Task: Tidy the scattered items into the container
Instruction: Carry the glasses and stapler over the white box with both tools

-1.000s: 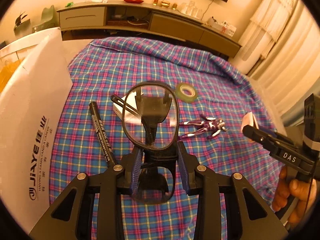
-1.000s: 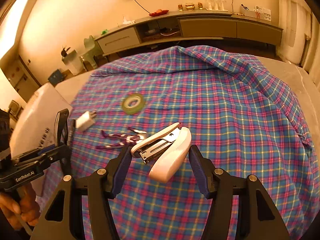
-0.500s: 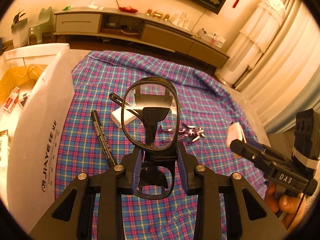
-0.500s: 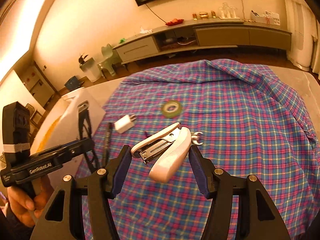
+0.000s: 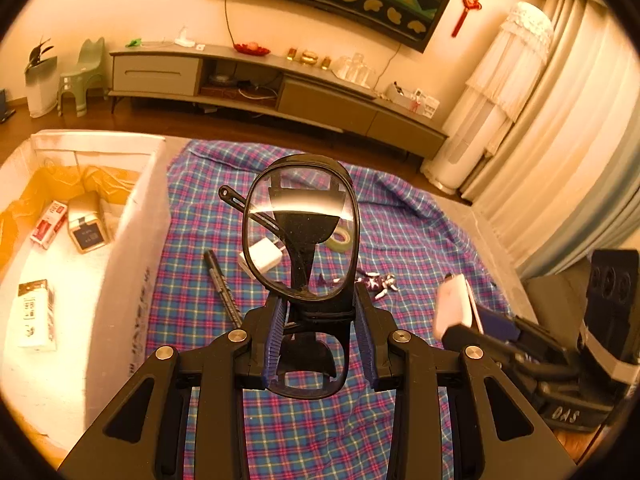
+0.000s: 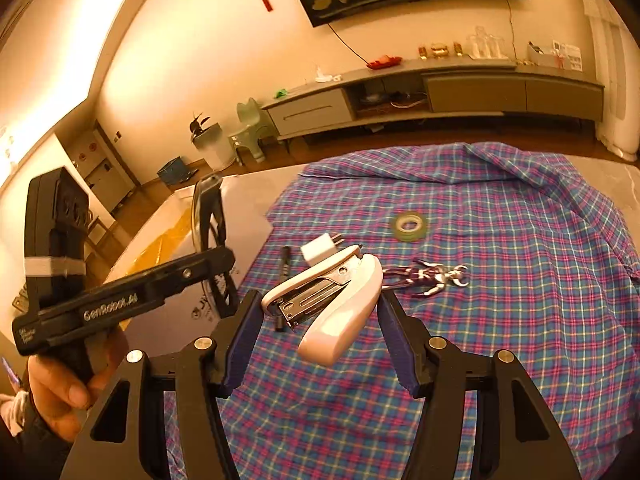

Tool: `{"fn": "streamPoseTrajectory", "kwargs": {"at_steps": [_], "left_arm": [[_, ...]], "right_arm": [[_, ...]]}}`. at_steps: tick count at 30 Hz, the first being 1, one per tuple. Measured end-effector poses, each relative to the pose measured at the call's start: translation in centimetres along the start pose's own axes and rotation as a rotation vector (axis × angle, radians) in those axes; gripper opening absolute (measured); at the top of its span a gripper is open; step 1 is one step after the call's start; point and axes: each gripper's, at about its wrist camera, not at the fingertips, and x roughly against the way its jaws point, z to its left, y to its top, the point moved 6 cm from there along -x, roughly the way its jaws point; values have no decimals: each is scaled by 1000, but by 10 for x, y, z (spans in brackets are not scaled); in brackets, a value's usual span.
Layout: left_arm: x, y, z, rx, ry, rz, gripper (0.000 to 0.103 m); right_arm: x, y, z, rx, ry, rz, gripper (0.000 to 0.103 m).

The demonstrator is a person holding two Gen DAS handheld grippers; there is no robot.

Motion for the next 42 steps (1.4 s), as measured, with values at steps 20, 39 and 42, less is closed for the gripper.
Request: {"fn": "streamPoseTrajectory", "kwargs": {"at_steps": [20, 39, 42], "left_arm": [[73, 13, 41, 56, -37, -115, 34], [123, 21, 106, 159, -25, -203, 34], [125, 20, 113, 164, -17, -201, 34]], "right_arm": [[18, -1, 94, 21, 74, -59, 60], [12, 4, 174, 137, 93, -46, 60], [9, 4, 182, 154, 93, -42, 60]]}}
